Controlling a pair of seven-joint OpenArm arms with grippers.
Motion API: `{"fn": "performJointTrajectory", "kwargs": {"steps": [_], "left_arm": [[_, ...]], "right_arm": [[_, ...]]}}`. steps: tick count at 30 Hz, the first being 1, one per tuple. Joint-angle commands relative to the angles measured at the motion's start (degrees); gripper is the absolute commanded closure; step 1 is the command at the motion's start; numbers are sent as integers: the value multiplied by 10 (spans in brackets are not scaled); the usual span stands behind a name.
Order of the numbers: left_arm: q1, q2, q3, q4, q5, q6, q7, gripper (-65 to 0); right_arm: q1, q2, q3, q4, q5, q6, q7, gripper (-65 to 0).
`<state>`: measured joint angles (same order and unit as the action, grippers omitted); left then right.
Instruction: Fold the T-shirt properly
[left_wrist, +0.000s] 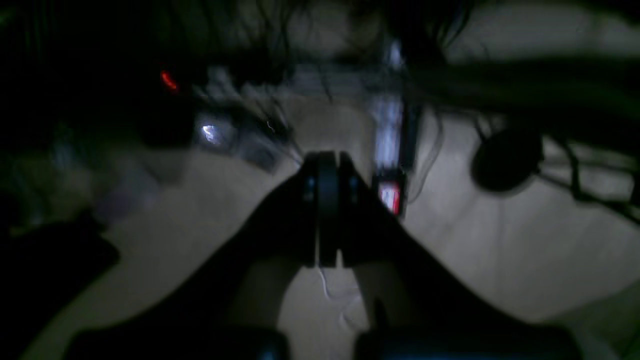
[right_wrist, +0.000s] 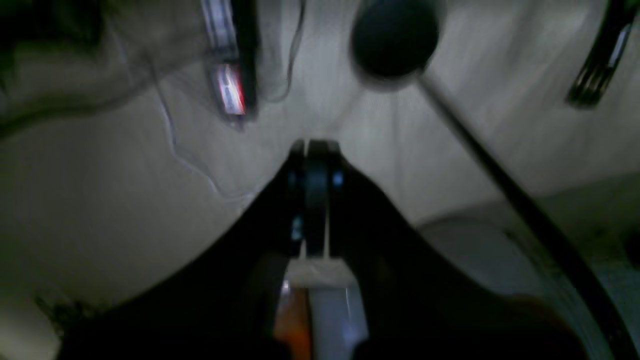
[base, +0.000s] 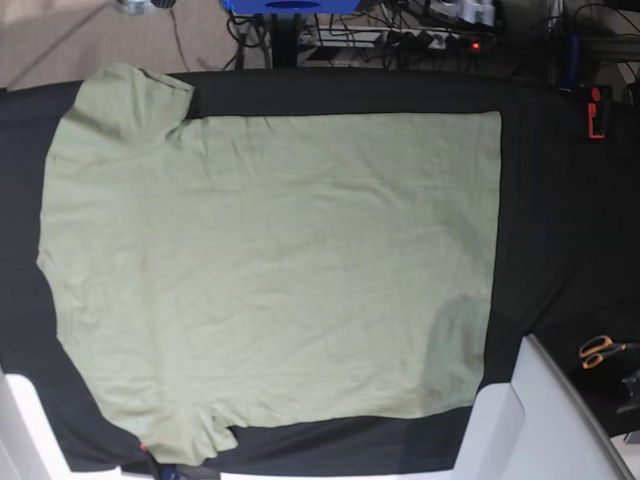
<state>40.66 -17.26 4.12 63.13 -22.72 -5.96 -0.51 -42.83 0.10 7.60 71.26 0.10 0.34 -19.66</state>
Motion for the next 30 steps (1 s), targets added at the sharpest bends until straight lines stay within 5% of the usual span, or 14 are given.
{"fn": "performJointTrajectory", "kwargs": {"steps": [1, 7, 10, 13, 17, 19, 23, 27, 30], "left_arm": [[30, -11, -16, 40, -10, -4, -12, 0], [102, 16, -181, 255, -9, -5, -11, 0], [104, 26, -238, 328, -11, -7, -7, 0], [98, 24, -272, 365, -11, -8, -7, 0], [87, 8, -288, 377, -13, -8, -6, 0], [83, 6, -289, 374, -13, -8, 4, 0], [74, 9, -290, 376, -13, -8, 57, -222], [64, 11, -288, 372, -19, -8, 75, -214], [56, 9, -290, 370, -85, -8, 93, -222]], "right_arm": [[-28, -8, 22, 61, 0, -1, 4, -2], [-67, -46, 121, 279, 14, 13, -3, -9], [-35, -44, 167, 313, 99, 88, -5, -48], [9, -43, 239, 315, 200, 191, -13, -219], [78, -30, 330, 305, 276, 338, -110, -530], [118, -27, 377, 279, 297, 397, -155, -597], [195, -13, 454, 193, 297, 397, -217, -597], [230, 15, 461, 103, 297, 397, -231, -597], [242, 27, 459, 54, 297, 397, -231, -597]]}}
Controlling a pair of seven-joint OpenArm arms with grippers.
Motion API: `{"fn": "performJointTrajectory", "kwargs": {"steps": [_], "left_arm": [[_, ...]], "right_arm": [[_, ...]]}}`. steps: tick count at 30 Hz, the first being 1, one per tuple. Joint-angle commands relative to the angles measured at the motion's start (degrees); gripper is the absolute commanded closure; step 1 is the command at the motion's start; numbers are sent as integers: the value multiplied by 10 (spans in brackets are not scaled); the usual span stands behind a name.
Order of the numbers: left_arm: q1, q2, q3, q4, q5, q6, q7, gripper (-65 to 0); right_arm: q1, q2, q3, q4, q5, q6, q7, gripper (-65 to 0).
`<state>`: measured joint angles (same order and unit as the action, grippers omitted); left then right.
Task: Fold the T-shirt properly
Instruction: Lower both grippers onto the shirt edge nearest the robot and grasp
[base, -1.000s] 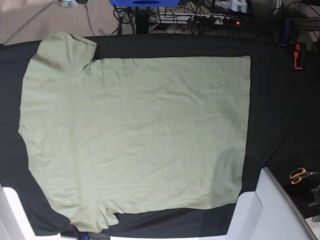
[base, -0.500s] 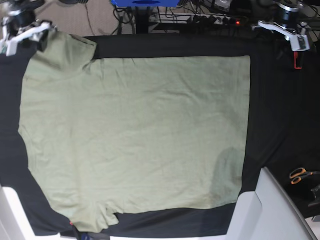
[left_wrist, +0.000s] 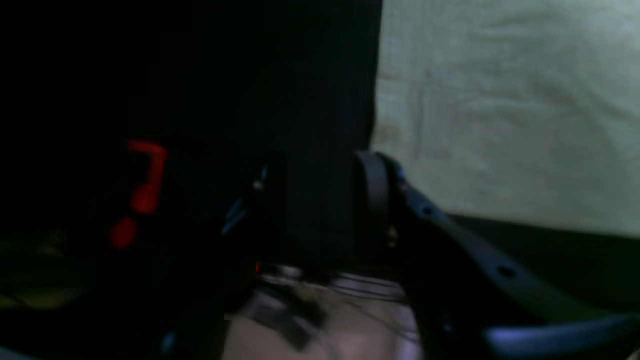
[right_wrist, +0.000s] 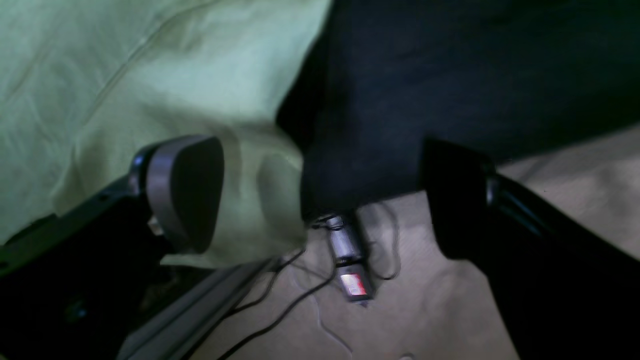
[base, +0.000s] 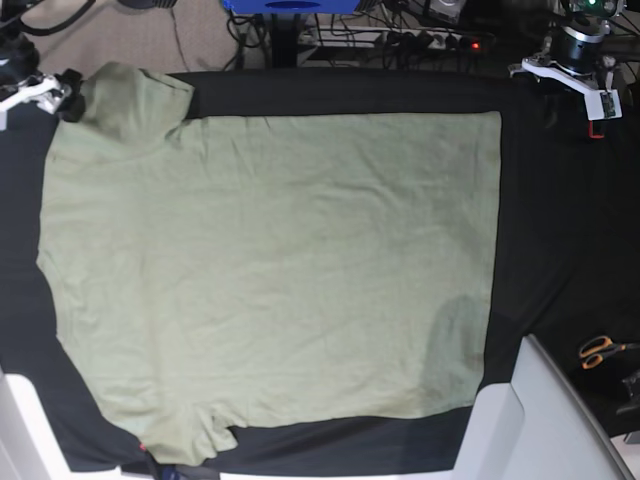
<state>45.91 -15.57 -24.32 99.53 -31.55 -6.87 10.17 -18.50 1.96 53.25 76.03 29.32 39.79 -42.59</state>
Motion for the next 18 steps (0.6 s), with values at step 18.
{"fn": "performJointTrajectory", "kwargs": {"steps": [18], "left_arm": [[-64, -16, -5, -134, -103, -123, 41, -217]], "right_arm": [[-14, 9, -113, -22, 8, 2, 4, -378]]}}
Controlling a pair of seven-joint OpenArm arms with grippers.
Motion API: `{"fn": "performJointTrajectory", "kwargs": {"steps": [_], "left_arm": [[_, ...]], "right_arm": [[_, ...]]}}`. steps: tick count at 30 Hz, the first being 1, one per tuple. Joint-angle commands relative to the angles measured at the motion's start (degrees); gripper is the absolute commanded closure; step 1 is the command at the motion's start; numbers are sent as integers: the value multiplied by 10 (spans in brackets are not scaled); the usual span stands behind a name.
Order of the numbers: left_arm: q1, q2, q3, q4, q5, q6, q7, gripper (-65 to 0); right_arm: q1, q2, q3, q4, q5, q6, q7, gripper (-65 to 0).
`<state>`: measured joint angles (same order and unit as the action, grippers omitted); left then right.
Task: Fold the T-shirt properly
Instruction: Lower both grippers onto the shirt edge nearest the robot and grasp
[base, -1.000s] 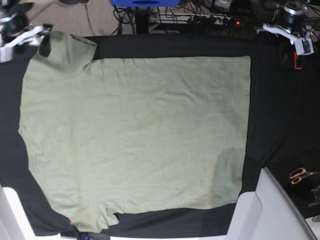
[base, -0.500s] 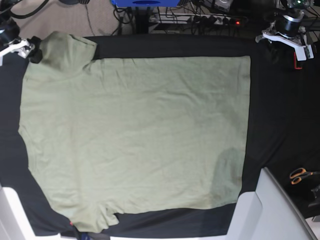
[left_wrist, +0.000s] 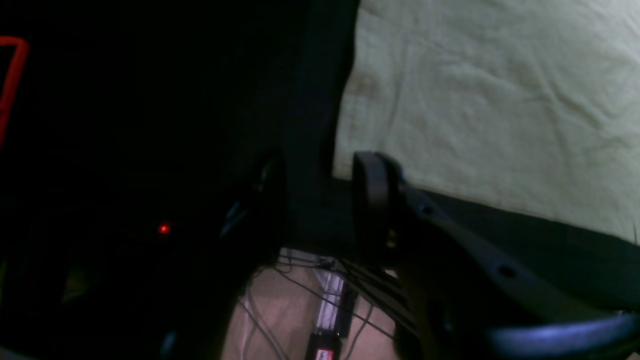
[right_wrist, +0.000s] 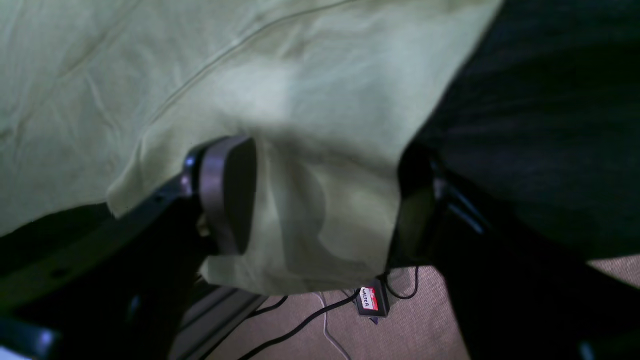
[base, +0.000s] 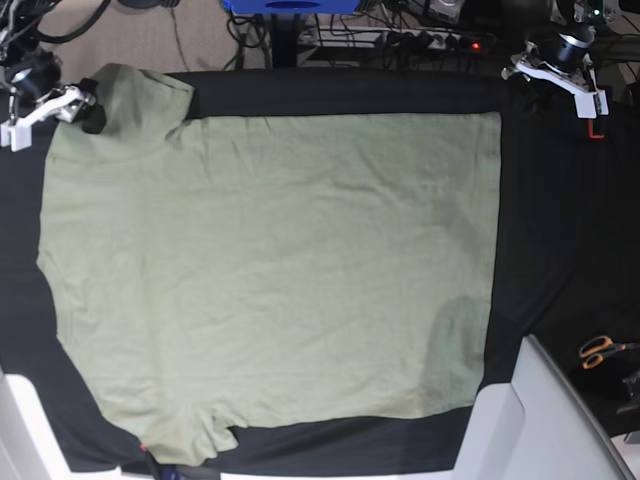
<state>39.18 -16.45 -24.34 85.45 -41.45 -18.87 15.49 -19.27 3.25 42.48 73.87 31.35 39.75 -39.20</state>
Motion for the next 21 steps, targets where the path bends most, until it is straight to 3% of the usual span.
{"fn": "performJointTrajectory", "kwargs": {"steps": [1, 4, 7, 10, 13, 21], "left_arm": [[-1, -7, -5, 7, -4, -3, -12, -217], [-9, -7, -5, -6, -6, -3, -12, -217], [-27, 5, -5, -22, -9, -3, -12, -222], [-34, 15, -6, -34, -9, -3, -12, -222], [-38, 27, -5, -47, -9, -3, -12, -222], [-73, 30, 0, -94, -8, -4, -12, -219]], "right_arm": [[-6, -6, -5, -2, -12, 3, -30, -363], [-6, -12, -4, -2, -12, 3, -30, -239], [-5, -12, -4, -4, -14, 3, -33, -2], [-6, -12, -5, -4, -14, 3, -34, -33], [-6, -12, -5, -5, -15, 3, -34, 0], [-6, -12, -5, -5, -15, 3, -34, -3]]}}
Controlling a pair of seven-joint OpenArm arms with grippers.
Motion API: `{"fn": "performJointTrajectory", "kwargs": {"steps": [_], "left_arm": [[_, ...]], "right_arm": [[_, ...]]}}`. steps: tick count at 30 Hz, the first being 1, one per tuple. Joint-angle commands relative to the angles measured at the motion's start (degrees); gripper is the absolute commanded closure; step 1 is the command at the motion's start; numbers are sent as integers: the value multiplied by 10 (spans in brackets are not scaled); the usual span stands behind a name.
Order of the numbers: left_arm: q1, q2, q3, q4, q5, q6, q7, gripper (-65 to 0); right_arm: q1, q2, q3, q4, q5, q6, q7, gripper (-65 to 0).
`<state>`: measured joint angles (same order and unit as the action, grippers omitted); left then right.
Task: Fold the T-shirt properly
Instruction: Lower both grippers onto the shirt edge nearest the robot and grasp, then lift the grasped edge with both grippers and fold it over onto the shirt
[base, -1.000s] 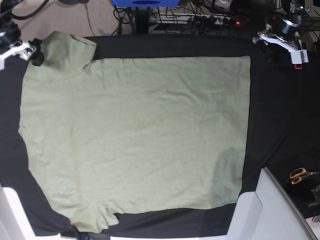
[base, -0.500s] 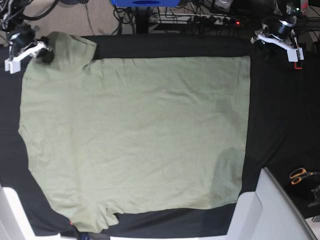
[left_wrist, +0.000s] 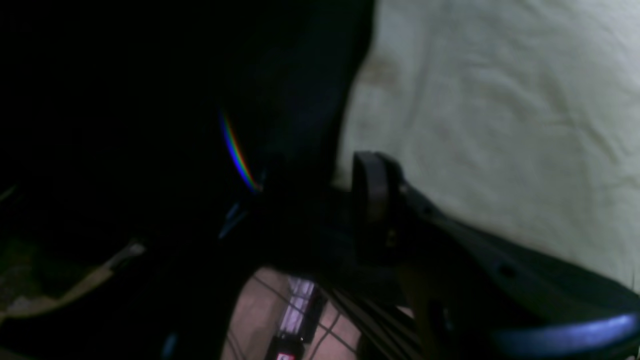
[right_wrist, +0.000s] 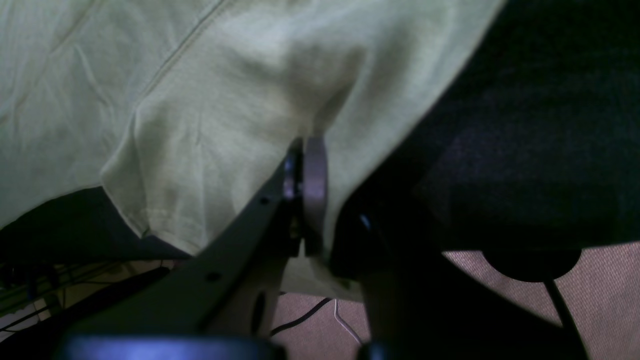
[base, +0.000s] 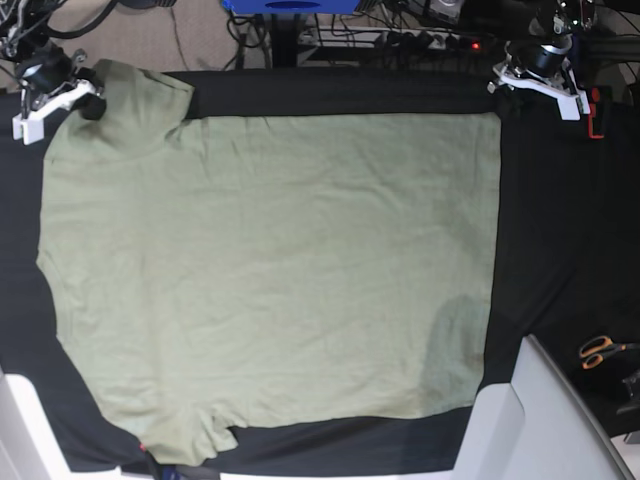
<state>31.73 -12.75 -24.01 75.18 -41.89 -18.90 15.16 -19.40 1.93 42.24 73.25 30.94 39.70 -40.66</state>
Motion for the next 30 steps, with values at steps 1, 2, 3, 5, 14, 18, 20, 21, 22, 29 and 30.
{"fn": "performJointTrajectory", "kwargs": {"steps": [1, 2, 3, 5, 14, 18, 20, 21, 22, 29, 30], "left_arm": [[-2, -7, -3, 4, -3, -4, -9, -219], [-3, -6, -2, 2, -3, -4, -9, -219], [-4, 0, -2, 0, -2, -4, -9, -219], [-9, 8, -2, 0, -1, -4, -9, -219], [-32, 19, 44, -26, -1, -4, -8, -219], [-45, 20, 47, -43, -1, -4, -8, -219], [-50, 20, 47, -54, -1, -4, -8, -214], [-53, 20, 47, -57, -1, -4, -8, -212], [-54, 20, 47, -59, -1, -4, -8, -196], [-56, 19, 42, -56, -1, 0, 27, 0], [-56, 18, 41, -50, -1, 0, 46, 0]], "right_arm": [[-4, 1, -3, 1, -11, 3, -19, -3], [-4, 1, -3, 1, -11, 3, -19, -3], [-4, 1, -3, 1, -11, 3, -19, -3], [-3, 1, -3, 1, -11, 3, -19, -3], [-3, 1, -3, 1, -11, 3, -19, -3], [-3, 1, -3, 1, -11, 3, -19, -2], [-3, 1, -3, 1, -11, 3, -19, -2], [-3, 1, -3, 1, -11, 3, -19, -2], [-3, 1, -3, 1, -12, 3, -19, -2], [-4, 1, -3, 7, -12, 3, -19, -2], [-5, 1, -3, 13, -12, 3, -20, -2]]}}
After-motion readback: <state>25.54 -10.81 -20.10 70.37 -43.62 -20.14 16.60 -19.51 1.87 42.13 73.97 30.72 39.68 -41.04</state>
